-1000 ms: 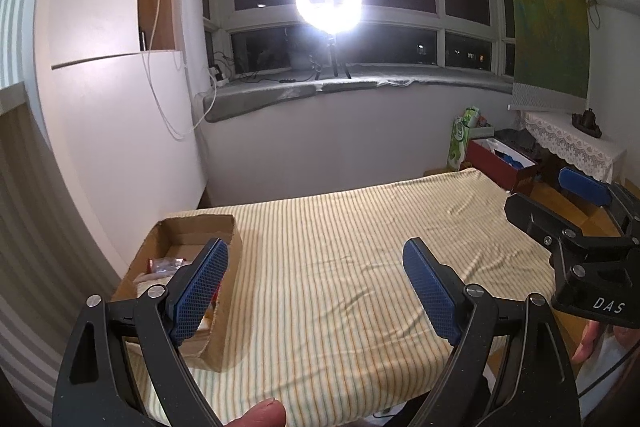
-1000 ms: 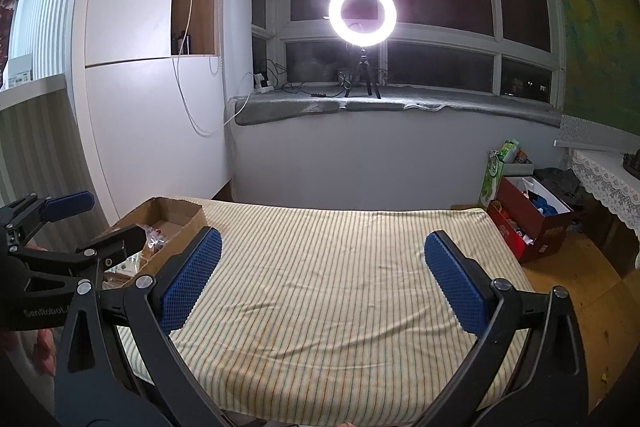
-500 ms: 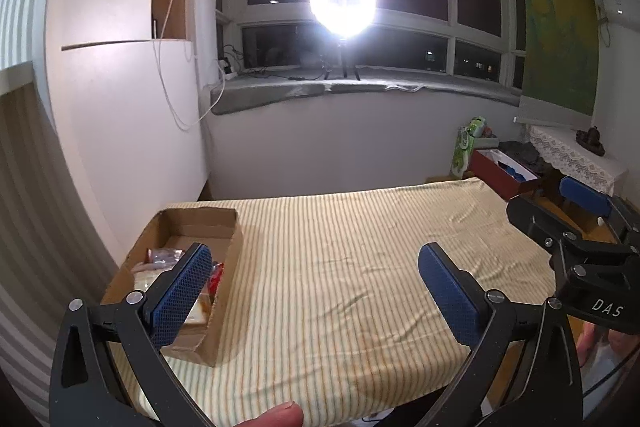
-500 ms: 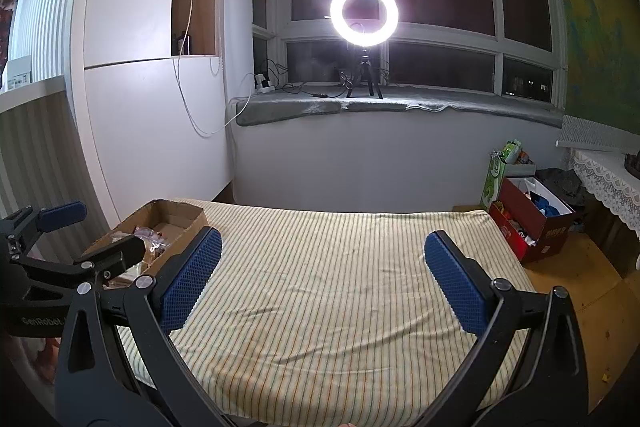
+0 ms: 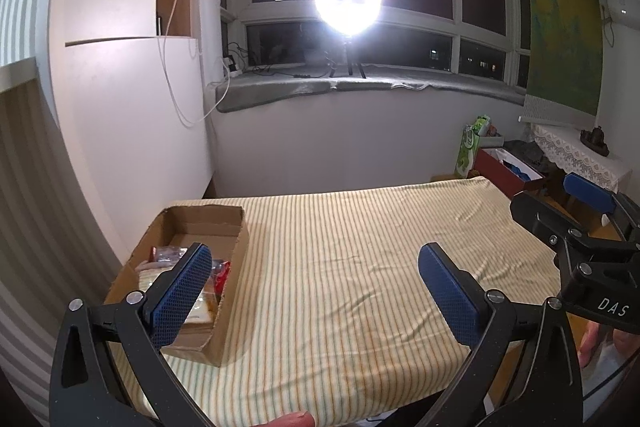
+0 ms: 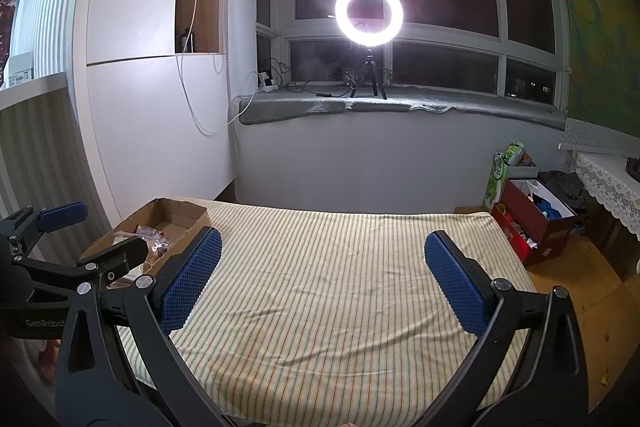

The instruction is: Organize snacks

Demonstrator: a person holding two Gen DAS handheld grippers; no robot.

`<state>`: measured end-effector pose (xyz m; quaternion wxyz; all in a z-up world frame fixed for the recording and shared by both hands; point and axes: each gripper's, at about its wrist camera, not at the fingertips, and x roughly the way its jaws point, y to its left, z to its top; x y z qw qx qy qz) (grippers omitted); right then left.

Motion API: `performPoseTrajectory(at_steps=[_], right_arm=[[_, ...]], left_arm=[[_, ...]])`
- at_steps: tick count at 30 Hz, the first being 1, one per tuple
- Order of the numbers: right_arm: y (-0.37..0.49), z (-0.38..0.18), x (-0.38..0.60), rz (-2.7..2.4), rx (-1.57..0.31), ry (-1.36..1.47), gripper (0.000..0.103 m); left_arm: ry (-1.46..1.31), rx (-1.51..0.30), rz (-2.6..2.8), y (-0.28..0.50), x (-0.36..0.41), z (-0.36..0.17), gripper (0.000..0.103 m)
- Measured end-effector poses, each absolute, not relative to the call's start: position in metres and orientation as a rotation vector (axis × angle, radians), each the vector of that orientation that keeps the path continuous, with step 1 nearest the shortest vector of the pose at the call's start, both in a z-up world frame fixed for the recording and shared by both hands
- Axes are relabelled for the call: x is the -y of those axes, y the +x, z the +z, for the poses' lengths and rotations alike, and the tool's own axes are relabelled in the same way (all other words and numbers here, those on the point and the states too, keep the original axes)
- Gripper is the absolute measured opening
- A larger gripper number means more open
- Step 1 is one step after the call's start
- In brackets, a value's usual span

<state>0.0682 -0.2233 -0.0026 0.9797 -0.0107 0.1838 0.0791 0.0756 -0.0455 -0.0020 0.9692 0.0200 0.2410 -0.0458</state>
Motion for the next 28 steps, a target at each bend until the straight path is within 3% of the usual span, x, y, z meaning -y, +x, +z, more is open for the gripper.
performPoseTrajectory(at_steps=[28], right_arm=[[0.0709, -0.011, 0.2309, 0.165, -0.392, -0.014, 0.103]], left_arm=[[0.063, -0.448, -0.081, 0.0706, 0.0507, -0.007, 0.102]])
